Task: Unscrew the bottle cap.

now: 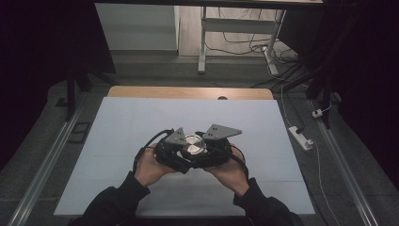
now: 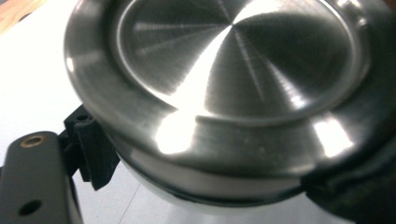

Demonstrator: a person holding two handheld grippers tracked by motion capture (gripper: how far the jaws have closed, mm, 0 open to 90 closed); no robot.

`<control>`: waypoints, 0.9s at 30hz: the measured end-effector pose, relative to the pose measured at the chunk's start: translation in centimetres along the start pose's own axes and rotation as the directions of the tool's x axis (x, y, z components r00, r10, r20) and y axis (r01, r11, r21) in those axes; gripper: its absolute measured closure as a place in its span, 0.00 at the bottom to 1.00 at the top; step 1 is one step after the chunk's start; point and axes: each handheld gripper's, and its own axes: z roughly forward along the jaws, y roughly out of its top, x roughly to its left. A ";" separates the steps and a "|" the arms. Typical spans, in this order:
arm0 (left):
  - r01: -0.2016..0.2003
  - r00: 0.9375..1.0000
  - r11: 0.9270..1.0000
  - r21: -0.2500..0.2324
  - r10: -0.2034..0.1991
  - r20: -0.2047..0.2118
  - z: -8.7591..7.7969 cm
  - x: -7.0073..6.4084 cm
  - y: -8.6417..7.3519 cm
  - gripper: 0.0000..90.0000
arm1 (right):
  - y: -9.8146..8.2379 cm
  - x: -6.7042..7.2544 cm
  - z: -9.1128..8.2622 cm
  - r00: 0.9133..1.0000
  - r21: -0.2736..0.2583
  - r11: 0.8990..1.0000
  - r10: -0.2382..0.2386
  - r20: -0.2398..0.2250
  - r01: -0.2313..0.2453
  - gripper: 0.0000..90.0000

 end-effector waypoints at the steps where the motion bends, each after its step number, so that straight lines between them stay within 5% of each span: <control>1: 0.000 1.000 1.000 0.001 0.000 0.008 0.0 0.0 0.0 0.17 | 0.0 0.0 0.0 1.000 0.003 1.000 -0.008 -0.005 0.008 0.21; 10: 0.000 0.999 1.000 -0.003 0.001 0.041 0.1 0.0 0.0 0.17 | -0.3 -1.7 -0.1 0.988 -0.014 1.000 -0.015 -0.151 0.014 0.21; 27: -0.032 0.998 0.999 0.012 0.031 0.053 0.5 -0.5 0.1 0.17 | -0.7 -2.8 -0.4 0.963 -0.012 0.997 -0.076 -0.258 0.076 0.21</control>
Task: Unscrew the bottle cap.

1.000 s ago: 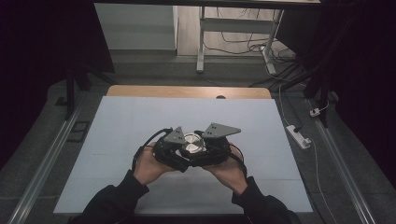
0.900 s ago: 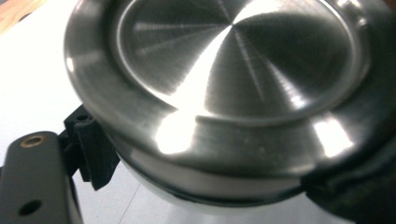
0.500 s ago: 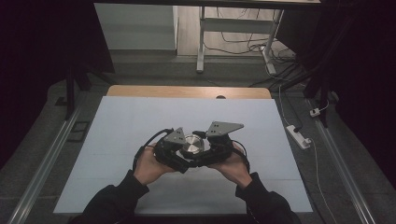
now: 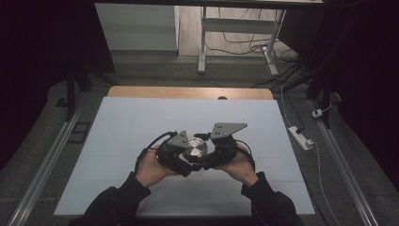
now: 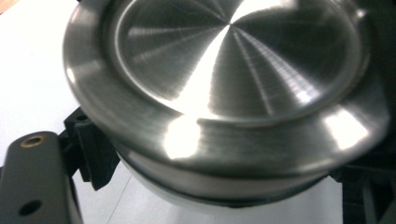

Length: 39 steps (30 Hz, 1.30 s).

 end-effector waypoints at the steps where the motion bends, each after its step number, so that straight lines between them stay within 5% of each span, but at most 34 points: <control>1: -0.002 1.000 1.000 -0.003 0.002 0.001 0.0 -0.1 0.0 0.17 | 0.0 0.0 -0.1 1.000 -0.001 1.000 -0.006 -0.005 0.006 0.21; 6: -0.003 1.000 1.000 -0.021 0.003 0.003 -0.3 -0.2 0.2 0.17 | 0.3 0.0 -0.5 1.000 -0.001 1.000 0.014 -0.018 -0.014 0.20; 14: 0.025 0.998 0.999 -0.033 -0.027 -0.051 -0.5 -0.1 0.1 0.17 | 1.4 1.1 -0.9 0.992 -0.007 0.998 0.061 0.113 -0.061 0.16; 18: 0.022 0.997 1.000 -0.018 -0.023 -0.075 -0.3 -0.3 0.2 0.17 | 1.5 2.2 -0.3 0.974 -0.013 0.997 0.074 0.215 -0.073 0.17; 19: 0.025 0.997 1.000 -0.016 -0.026 -0.073 -0.3 -0.4 0.3 0.17 | 1.5 2.9 0.2 0.962 0.004 0.999 0.046 0.268 -0.049 0.19; 20: 0.025 0.997 1.000 -0.016 -0.026 -0.073 -0.3 -0.4 0.3 0.17 | 1.5 2.9 0.2 0.962 0.004 0.999 0.046 0.268 -0.049 0.19; 21: 0.024 0.997 1.000 -0.015 -0.025 -0.067 -0.3 -0.4 0.3 0.17 | 1.4 3.6 0.6 0.948 0.023 1.000 -0.014 0.319 0.006 0.20; 22: 0.024 0.997 1.000 -0.015 -0.025 -0.067 -0.3 -0.4 0.3 0.17 | 1.4 3.7 0.6 0.946 0.023 1.000 -0.019 0.323 0.012 0.21; 25: 0.003 0.999 1.000 -0.014 -0.004 -0.037 -0.5 -0.3 0.2 0.17 | 1.5 3.6 0.4 0.952 0.016 1.000 -0.017 0.307 0.013 0.21; 26: -0.004 1.000 1.000 -0.016 0.003 -0.026 -0.5 -0.2 0.2 0.17 | 1.5 3.1 0.2 0.968 0.013 1.000 -0.013 0.250 0.010 0.22; 28: -0.010 1.000 1.000 -0.022 0.010 0.009 -0.7 -0.2 0.2 0.17 | 1.3 2.5 -0.2 0.984 -0.005 1.000 -0.007 0.179 0.008 0.22; 30: -0.024 0.999 0.999 -0.023 0.025 0.036 -0.7 -0.2 0.2 0.17 | 1.3 2.2 -0.4 0.990 -0.009 1.000 -0.006 0.138 0.007 0.22; 31: -0.032 0.998 0.999 -0.024 0.033 0.050 -0.7 -0.2 0.2 0.17 | 1.1 1.3 -0.8 0.999 -0.020 1.000 -0.002 0.050 0.003 0.22; 33: -0.034 0.996 0.999 -0.031 0.037 0.077 -0.6 -0.2 0.3 0.17 | 0.8 0.7 -1.1 1.000 -0.035 0.999 -0.012 -0.022 0.012 0.22; 36: -0.041 0.995 0.999 -0.029 0.043 0.089 -0.3 -0.4 0.3 0.17 | 0.5 0.2 -1.2 0.997 -0.040 0.999 -0.032 -0.072 0.029 0.21; 39: -0.017 0.998 0.999 -0.042 0.019 0.053 -0.7 -0.1 0.3 0.17 | 0.8 0.3 -1.5 0.999 -0.024 0.999 -0.041 -0.027 0.041 0.15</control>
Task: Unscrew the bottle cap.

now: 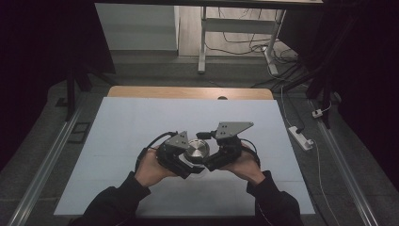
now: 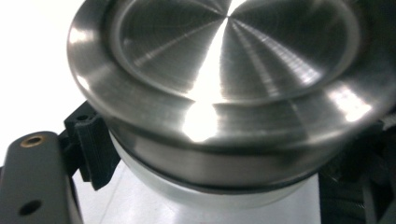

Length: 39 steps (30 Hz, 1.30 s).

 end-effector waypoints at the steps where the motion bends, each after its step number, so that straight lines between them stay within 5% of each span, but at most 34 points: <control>1: 0.000 1.000 1.000 0.000 0.000 0.000 0.0 0.0 0.0 0.17 | 0.0 0.0 0.0 1.000 0.000 1.000 0.000 0.000 0.000 0.15; 4: 0.042 0.997 0.999 -0.016 -0.043 -0.057 -0.6 0.3 -0.1 0.17 | 0.7 0.3 -0.6 0.996 0.000 1.000 0.029 0.085 -0.029 0.12; 5: 0.058 0.995 0.998 -0.023 -0.060 -0.074 -0.7 0.5 -0.2 0.17 | 1.2 0.8 -0.9 0.988 -0.013 0.999 0.044 0.147 -0.043 0.12; 9: 0.096 0.988 0.994 -0.043 -0.101 -0.118 -0.8 0.6 -0.3 0.17 | 1.6 2.0 -0.1 0.974 0.006 0.998 0.066 0.215 -0.069 0.13; 14: 0.063 0.992 0.998 -0.020 -0.065 -0.107 -0.4 0.1 -0.1 0.17 | 1.4 2.8 1.4 0.956 0.037 0.997 0.055 0.287 -0.068 0.20; 23: 0.028 0.999 0.999 -0.026 -0.029 -0.037 -0.2 0.0 -0.2 0.17 | 1.1 2.3 1.1 0.976 0.042 0.999 0.014 0.216 -0.023 0.22; 26: 0.021 1.000 0.999 -0.031 -0.022 -0.013 -0.3 0.0 -0.1 0.17 | 0.8 1.6 0.5 0.992 0.012 1.000 -0.005 0.124 0.004 0.22; 33: -0.017 0.998 0.999 -0.041 0.019 0.051 -0.6 -0.4 0.3 0.17 | 1.1 1.2 -0.4 0.999 0.006 0.999 -0.034 0.005 0.034 0.21; 35: -0.013 0.999 0.999 -0.050 0.016 0.044 -0.8 -0.6 0.5 0.17 | 1.2 1.1 -0.5 1.000 0.003 1.000 -0.025 0.001 0.025 0.21; 39: 0.019 0.999 0.999 -0.049 -0.021 -0.050 -1.2 -0.7 0.7 0.17 | 1.5 1.0 -1.1 0.998 -0.061 0.998 0.031 0.050 -0.028 0.16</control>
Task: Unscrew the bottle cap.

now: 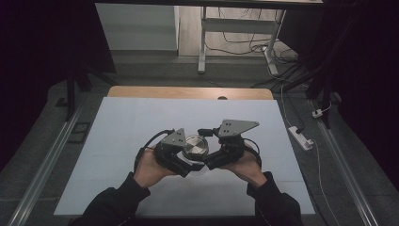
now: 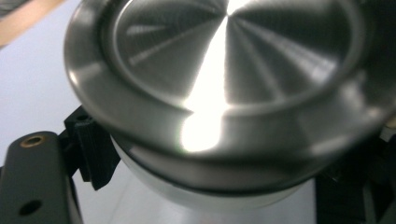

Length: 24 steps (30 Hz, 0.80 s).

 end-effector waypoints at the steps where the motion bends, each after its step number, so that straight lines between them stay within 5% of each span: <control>1: 0.012 1.000 1.000 -0.001 -0.012 -0.026 -0.1 0.1 -0.1 0.17 | 0.2 0.0 -0.2 0.997 -0.022 0.999 0.048 0.065 -0.047 0.15; 3: 0.036 0.997 0.999 -0.002 -0.036 -0.065 -0.1 0.3 -0.2 0.17 | 0.3 0.1 -0.3 0.993 -0.027 0.998 0.065 0.104 -0.062 0.15; 4: 0.048 0.996 0.999 -0.004 -0.048 -0.075 0.0 0.4 -0.3 0.17 | 0.4 0.5 -0.2 0.982 -0.017 0.998 0.069 0.173 -0.067 0.15; 10: 0.061 0.993 0.998 0.003 -0.060 -0.103 0.4 0.3 -0.4 0.17 | 0.3 1.9 1.2 0.967 0.044 0.998 0.040 0.251 -0.052 0.14; 16: 0.036 0.996 0.999 0.020 -0.034 -0.082 0.6 0.1 -0.3 0.17 | 0.1 2.8 2.0 0.952 0.059 0.998 0.004 0.306 -0.023 0.21; 20: 0.013 1.000 1.000 0.027 -0.013 -0.022 0.5 0.3 -0.4 0.17 | 0.0 2.5 1.9 0.966 0.070 0.998 -0.021 0.257 0.004 0.21; 22: -0.004 1.000 1.000 0.022 0.003 0.015 0.5 0.4 -0.5 0.17 | -0.1 2.2 1.6 0.981 0.072 0.996 -0.065 0.182 0.053 0.21; 24: -0.015 0.998 1.000 0.013 0.014 0.064 0.4 0.5 -0.6 0.17 | -0.1 2.0 1.5 0.986 0.070 0.996 -0.072 0.153 0.062 0.21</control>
